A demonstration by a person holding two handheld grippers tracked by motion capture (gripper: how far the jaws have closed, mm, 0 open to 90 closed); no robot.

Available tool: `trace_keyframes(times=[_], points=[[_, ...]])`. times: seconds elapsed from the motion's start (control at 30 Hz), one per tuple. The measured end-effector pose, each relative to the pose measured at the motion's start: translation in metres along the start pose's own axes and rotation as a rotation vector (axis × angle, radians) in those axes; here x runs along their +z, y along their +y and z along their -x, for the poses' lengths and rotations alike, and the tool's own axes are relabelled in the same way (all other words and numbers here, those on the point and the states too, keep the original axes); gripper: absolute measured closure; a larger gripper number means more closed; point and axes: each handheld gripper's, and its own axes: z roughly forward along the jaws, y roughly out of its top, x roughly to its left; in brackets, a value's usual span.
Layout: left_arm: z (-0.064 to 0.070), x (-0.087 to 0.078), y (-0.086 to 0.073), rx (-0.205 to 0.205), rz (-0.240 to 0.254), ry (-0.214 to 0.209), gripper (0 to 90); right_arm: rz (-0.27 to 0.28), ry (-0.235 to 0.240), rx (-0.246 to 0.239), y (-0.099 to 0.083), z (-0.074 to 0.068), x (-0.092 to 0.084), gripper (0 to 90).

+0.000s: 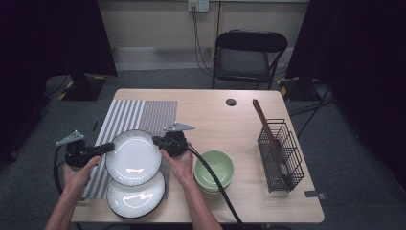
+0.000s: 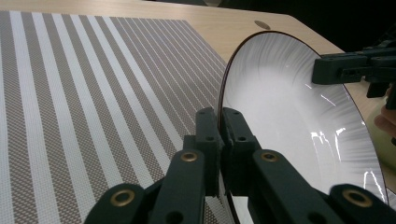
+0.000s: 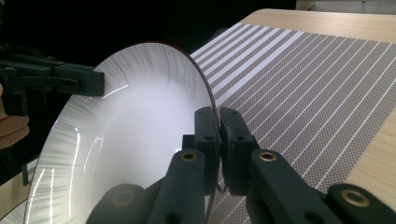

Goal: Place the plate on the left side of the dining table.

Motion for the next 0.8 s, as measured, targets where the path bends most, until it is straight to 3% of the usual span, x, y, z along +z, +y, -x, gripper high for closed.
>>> trace_keyframes(times=[0.47,0.8], points=[[0.0,0.006,0.02,0.019,0.008,0.003,86.6,0.016,-0.018,-0.002,0.016,0.007,-0.001,87.2],[-0.009,0.002,0.031,0.017,0.02,0.014,86.7,0.008,-0.018,-0.022,0.031,0.006,0.008,87.6]])
